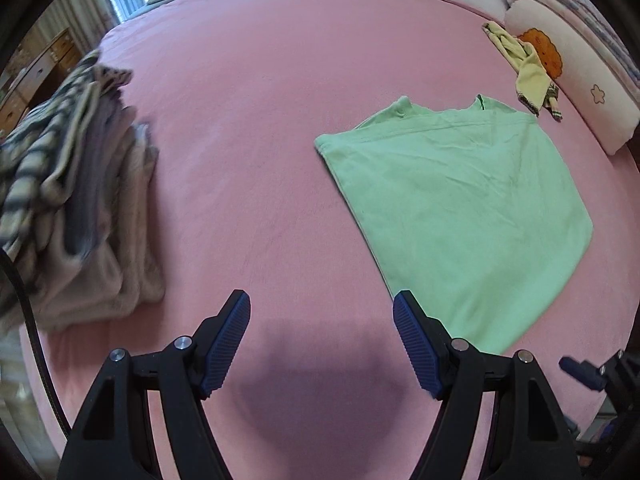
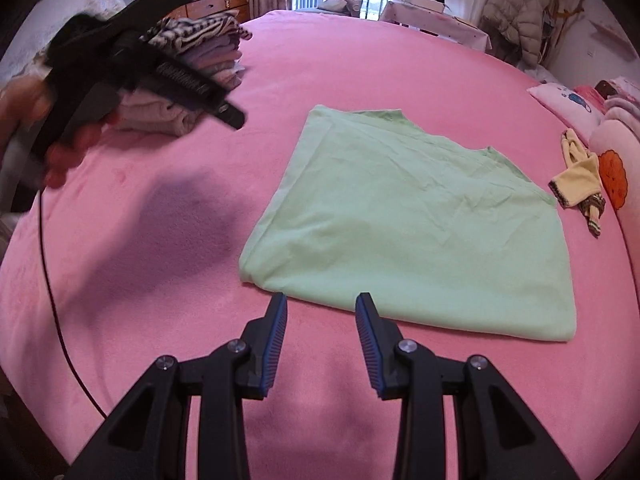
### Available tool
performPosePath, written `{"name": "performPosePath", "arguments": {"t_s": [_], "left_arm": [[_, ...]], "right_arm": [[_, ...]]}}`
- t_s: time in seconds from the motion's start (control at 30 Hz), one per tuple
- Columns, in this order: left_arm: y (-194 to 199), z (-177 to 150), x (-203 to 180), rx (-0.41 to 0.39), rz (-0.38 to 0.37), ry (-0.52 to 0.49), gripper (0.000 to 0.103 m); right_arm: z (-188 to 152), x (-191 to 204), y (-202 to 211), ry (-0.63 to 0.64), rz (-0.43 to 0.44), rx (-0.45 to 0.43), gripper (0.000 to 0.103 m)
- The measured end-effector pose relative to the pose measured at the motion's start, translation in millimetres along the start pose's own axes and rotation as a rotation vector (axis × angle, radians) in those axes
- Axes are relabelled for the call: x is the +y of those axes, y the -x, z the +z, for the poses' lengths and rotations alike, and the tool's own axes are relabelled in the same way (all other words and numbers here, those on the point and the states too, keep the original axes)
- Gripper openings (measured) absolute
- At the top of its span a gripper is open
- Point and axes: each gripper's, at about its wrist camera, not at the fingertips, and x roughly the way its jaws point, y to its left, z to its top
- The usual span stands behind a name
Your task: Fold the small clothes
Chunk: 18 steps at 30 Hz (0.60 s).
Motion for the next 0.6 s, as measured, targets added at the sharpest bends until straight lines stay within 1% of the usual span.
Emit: {"name": "performPosePath", "arguments": {"t_s": [0.13,0.23,0.3,0.43,0.5,0.6], "left_arm": [[-25.0,14.9,0.7,0.014,-0.003,-0.087,0.073],[-35.2,18.7,-2.0,0.023,-0.019,-0.161,0.073],[-39.4,17.1,-5.6,0.035,-0.036,-0.219,0.073],[-44.3,7.1,-12.4,0.072,-0.036,-0.333,0.073],[-47.5,2.7,-14.4,0.092,-0.042,-0.374,0.073],[-51.6,-2.6,-12.2,0.110,-0.058,-0.395,0.073]], "right_arm": [[-0.7,10.2,-14.6,0.014,-0.024,0.005,0.036],[4.2,10.2,-22.5,-0.033,-0.011,0.018,0.036],[7.6,11.1,-26.3,-0.063,-0.016,0.022,0.036],[13.2,17.3,-33.9,-0.105,-0.028,0.026,0.036],[15.6,21.8,-40.6,-0.118,-0.021,0.034,0.036],[17.0,29.2,-50.5,-0.110,-0.020,0.051,0.036]]}}
